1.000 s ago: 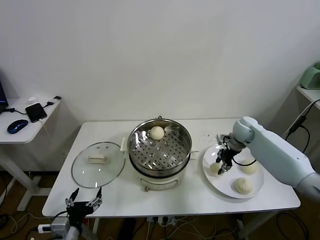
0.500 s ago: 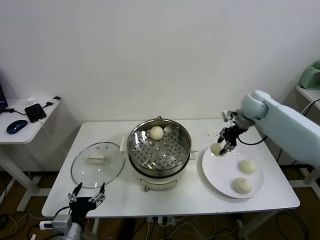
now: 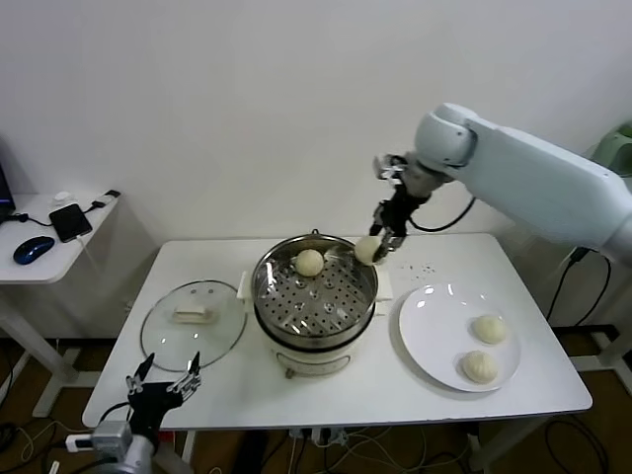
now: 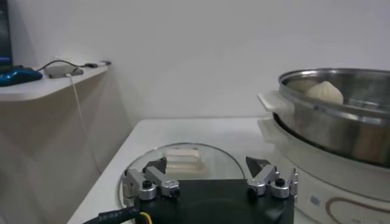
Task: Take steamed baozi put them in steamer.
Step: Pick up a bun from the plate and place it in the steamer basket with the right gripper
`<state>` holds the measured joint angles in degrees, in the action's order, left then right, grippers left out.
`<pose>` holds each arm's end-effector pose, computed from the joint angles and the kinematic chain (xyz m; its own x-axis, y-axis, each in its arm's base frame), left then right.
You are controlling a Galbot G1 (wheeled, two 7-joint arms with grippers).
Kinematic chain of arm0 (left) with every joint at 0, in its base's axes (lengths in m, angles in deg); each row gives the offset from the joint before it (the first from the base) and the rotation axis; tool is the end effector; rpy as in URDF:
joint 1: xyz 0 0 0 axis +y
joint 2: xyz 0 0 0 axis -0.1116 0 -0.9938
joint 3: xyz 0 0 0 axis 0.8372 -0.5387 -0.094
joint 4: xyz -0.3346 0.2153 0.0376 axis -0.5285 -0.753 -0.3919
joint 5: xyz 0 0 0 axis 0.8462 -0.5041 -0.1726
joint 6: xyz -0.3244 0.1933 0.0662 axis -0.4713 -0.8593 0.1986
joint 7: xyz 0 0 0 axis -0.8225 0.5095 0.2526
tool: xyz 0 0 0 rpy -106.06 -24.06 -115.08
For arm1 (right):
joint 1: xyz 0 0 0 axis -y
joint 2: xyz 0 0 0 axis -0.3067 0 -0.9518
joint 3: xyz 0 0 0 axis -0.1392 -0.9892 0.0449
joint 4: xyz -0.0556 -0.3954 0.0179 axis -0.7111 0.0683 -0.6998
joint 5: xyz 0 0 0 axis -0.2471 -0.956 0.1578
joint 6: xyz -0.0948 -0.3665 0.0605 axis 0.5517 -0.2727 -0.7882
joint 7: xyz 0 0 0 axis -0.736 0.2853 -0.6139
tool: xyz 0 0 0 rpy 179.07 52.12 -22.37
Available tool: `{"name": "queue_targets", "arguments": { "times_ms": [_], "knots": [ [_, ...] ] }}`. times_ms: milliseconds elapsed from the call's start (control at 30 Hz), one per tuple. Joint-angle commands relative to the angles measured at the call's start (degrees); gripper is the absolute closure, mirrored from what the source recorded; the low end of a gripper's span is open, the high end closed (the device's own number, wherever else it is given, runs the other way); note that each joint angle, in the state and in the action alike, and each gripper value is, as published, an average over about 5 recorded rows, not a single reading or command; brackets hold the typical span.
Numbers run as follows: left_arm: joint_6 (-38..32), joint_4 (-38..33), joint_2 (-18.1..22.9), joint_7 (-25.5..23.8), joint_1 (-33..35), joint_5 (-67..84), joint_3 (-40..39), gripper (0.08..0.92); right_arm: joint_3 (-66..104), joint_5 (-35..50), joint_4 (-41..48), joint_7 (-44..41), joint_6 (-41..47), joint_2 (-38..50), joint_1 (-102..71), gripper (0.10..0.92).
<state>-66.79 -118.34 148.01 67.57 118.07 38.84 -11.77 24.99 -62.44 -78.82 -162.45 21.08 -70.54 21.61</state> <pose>0.1478 0.0802 -0.3320 -0.9418 -0.0695 0.3289 -0.0672 0.9976 0.0184 0.6388 0.0682 0.0239 -0.0783 -0.2481 0.9656 -0.9857 -0.1254 -0.1121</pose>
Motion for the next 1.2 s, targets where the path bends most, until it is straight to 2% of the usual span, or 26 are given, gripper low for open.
{"name": "queue_targets", "arguments": {
  "times_ms": [33,467,1000,1200],
  "knots": [
    [0.13,-0.06,-0.17,-0.07,-0.39,1.45,0.77,0.177,-5.04,3.00,6.53,4.37,6.09,-16.22,-1.39,0.508],
    [0.86,0.49,-0.35,-0.28,-1.94,4.08,1.67,0.177,-2.69,-3.68,17.82,7.03,7.40,-26.70,-10.85,0.507],
    [0.86,1.98,-0.62,-0.25,-2.94,4.64,1.60,0.177,-1.95,-7.31,18.66,7.16,7.09,-27.55,-12.96,0.491],
    [0.87,1.66,-0.57,-0.26,-2.77,4.69,1.82,0.177,-1.80,-7.34,16.03,6.48,7.08,-25.42,-11.81,0.349]
  ]
}}
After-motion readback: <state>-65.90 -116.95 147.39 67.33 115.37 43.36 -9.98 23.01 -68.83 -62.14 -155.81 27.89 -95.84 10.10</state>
